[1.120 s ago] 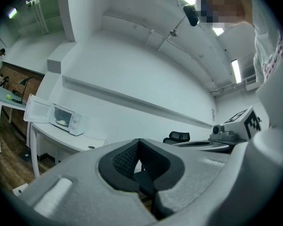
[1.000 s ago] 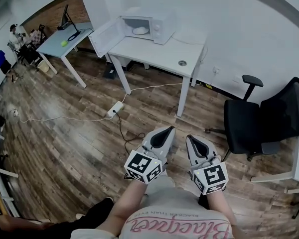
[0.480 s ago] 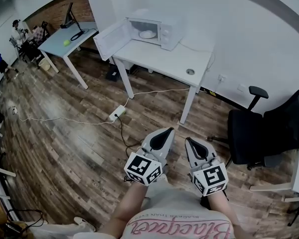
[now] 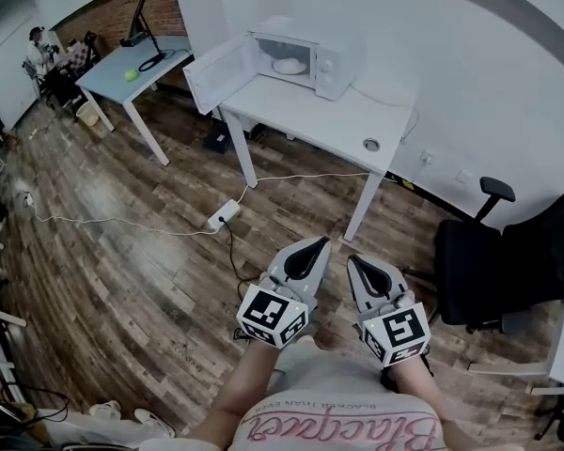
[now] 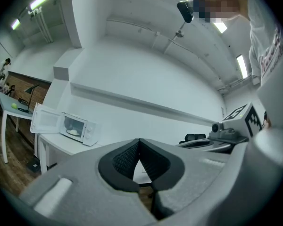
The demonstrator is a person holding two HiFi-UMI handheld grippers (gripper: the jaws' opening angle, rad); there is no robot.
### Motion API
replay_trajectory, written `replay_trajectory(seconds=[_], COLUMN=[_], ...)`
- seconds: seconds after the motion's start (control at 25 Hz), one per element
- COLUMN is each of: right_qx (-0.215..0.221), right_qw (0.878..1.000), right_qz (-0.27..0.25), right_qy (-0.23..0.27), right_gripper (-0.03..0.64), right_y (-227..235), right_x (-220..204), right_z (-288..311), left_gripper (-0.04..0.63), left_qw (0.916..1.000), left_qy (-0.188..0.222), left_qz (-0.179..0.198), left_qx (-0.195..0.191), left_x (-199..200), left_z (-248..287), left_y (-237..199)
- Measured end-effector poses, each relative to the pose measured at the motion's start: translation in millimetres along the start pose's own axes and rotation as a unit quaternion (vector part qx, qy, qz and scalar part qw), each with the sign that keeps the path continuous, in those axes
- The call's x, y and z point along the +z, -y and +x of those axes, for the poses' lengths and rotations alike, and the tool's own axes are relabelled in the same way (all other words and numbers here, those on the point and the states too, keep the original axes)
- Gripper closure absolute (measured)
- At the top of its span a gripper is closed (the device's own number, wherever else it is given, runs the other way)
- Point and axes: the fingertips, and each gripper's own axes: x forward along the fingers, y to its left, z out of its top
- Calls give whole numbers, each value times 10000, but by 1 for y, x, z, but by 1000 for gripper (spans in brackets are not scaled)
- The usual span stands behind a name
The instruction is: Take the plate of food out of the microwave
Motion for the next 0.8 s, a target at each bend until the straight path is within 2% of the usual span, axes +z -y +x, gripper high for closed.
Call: replay_trajectory(seconds=[0.64,0.8], right_qx=[-46,-82], right_qw=[9997,9995], right_qz=[238,303], right_qy=[-73,-105], right_gripper=[606,606], right_y=[9,10], right_x=[-11,-16], right_z=[17,20], left_gripper=[592,592], left_qw=[9998,9992], left_qy=[-170,-292], left_qz=[100,258], left_qx=[-29,1], left_x=[-8,-14], left_z=[12,17], left_y=[-13,-14])
